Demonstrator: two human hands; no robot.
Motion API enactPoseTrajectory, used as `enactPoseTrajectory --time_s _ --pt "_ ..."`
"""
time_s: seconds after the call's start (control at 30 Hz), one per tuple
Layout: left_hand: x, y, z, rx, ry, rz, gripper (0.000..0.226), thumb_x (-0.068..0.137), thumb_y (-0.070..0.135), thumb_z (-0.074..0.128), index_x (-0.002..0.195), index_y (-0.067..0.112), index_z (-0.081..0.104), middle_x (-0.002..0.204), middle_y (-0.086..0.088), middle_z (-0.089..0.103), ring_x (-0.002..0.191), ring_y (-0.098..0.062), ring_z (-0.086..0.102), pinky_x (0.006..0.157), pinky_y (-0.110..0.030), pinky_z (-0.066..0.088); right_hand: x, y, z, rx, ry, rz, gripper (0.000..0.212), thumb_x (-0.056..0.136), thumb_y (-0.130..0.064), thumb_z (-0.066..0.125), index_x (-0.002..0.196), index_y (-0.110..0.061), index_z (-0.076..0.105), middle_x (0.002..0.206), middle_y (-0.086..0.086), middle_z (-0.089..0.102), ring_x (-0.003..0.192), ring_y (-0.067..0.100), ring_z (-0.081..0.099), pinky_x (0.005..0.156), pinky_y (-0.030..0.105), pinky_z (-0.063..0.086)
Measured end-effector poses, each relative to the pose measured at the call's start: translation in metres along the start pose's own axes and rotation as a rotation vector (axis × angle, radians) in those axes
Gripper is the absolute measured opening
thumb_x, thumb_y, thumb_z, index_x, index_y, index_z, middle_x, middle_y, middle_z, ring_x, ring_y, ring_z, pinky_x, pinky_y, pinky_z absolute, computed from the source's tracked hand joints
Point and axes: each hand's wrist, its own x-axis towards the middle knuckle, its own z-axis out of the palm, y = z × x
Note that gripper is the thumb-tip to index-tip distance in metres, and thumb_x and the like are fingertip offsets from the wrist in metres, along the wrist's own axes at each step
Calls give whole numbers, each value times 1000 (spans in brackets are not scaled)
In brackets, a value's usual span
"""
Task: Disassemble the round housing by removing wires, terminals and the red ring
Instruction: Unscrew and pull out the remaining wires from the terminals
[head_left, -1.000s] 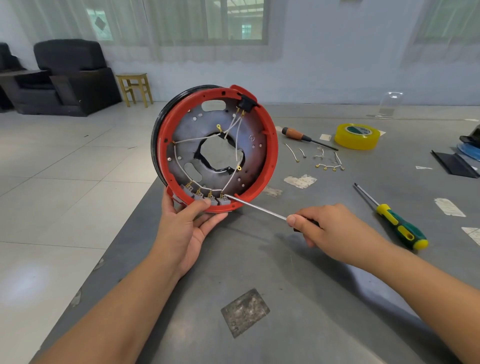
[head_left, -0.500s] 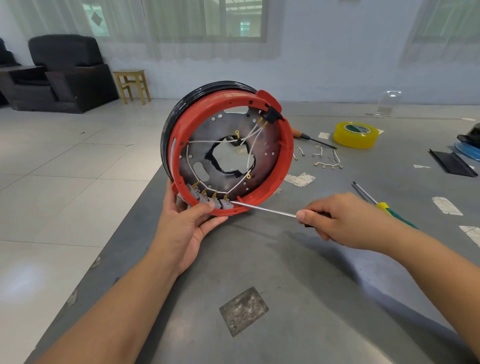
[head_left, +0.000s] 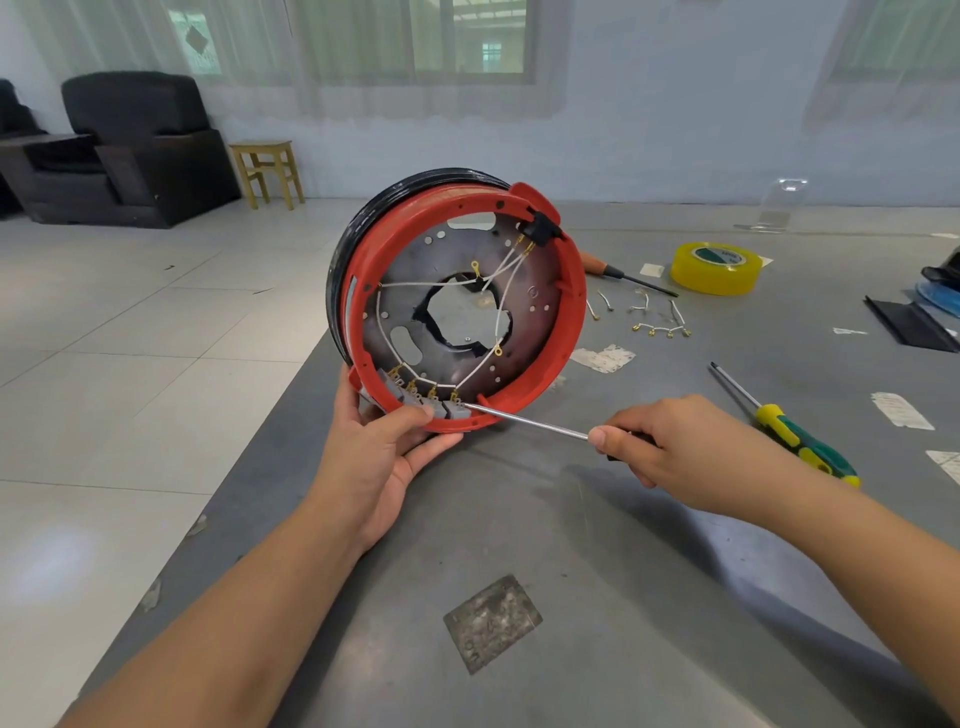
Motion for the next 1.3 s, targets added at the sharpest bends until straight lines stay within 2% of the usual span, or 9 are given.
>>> enactPoseTrajectory --time_s 0.2,0.4,0.6,0.83,0.93,1.1,1.17,1.3 --pt "1 -1 -1 -30 32 10 65 86 -16 62 132 29 55 121 -25 71 100 -50 73 81 -51 63 1 2 15 11 56 21 57 91 -74 30 101 -35 70 70 -8 66 68 9 61 72 42 57" --pt "1 -1 0 -34 44 25 64 86 -17 63 131 28 57 128 -30 66 100 -51 73 86 -58 61 1 5 24 8 85 21 72 82 -84 18 98 -34 68 70 -5 67 67 12 63 69 44 58" --pt "-1 -1 3 -32 65 40 60 86 -17 62 124 29 59 129 -31 64 98 -50 74 83 -55 63 -3 3 33 27 109 24 73 84 -82 17 97 -30 67 68 -2 66 69 14 64 69 45 57" --pt "-1 -1 2 -33 82 57 60 86 -19 62 123 29 59 119 -25 69 97 -50 74 79 -51 64 -7 -3 42 -7 139 31 71 84 -81 8 94 -34 60 68 -7 64 67 12 61 68 42 56" --pt "0 -2 4 -25 92 60 60 86 -19 61 123 29 58 121 -25 69 97 -50 74 79 -52 64 -8 -4 44 -11 161 29 64 85 -80 7 91 -39 56 68 -7 63 68 12 61 67 42 56" --pt "2 -2 4 -50 95 52 54 88 -18 60 121 25 55 108 -24 67 98 -52 73 83 -55 63 -8 -7 48 -1 199 27 66 86 -80 6 95 -39 56 68 -8 62 69 14 60 67 41 56" --pt "3 -3 5 -55 101 49 53 89 -18 61 120 24 55 105 -22 66 98 -51 74 84 -57 62 -7 -10 48 -9 206 30 71 85 -80 4 97 -35 57 69 -7 62 69 16 60 67 42 56" --pt "3 -4 5 -62 106 50 59 88 -18 61 129 23 53 98 -19 70 97 -50 74 85 -58 62 -7 -12 48 -23 205 40 79 82 -80 1 98 -29 59 69 -5 62 70 20 60 67 45 55"
